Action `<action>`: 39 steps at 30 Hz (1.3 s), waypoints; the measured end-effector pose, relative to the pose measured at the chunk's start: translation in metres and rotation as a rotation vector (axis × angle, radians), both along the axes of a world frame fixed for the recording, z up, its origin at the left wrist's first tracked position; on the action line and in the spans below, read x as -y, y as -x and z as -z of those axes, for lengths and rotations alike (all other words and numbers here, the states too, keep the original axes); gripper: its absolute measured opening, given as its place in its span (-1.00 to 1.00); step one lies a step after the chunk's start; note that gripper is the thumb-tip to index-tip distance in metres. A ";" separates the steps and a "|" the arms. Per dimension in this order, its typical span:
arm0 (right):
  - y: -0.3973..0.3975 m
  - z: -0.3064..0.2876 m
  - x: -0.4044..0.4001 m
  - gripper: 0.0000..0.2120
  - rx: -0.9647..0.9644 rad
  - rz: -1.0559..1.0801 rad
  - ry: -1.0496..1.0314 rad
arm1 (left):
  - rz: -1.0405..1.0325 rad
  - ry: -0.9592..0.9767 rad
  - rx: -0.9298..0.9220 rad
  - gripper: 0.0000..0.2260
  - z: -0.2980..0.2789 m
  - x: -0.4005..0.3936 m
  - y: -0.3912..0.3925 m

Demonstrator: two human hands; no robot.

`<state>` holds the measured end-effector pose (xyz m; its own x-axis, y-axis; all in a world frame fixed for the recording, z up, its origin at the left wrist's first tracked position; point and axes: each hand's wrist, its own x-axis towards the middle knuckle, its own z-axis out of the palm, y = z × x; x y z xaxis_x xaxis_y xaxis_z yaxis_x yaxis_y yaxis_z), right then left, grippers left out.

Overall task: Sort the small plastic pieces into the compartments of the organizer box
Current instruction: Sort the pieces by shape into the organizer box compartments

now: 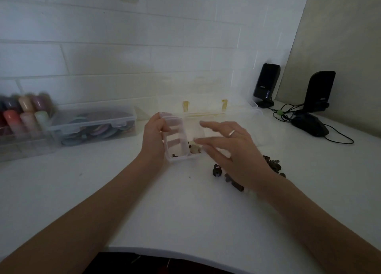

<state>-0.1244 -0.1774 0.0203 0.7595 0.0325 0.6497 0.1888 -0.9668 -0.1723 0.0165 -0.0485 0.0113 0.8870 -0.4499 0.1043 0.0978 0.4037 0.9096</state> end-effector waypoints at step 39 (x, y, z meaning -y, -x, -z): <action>0.015 -0.008 -0.010 -0.73 -0.044 -0.169 -0.649 | 0.009 -0.012 0.118 -0.70 -0.010 -0.006 0.013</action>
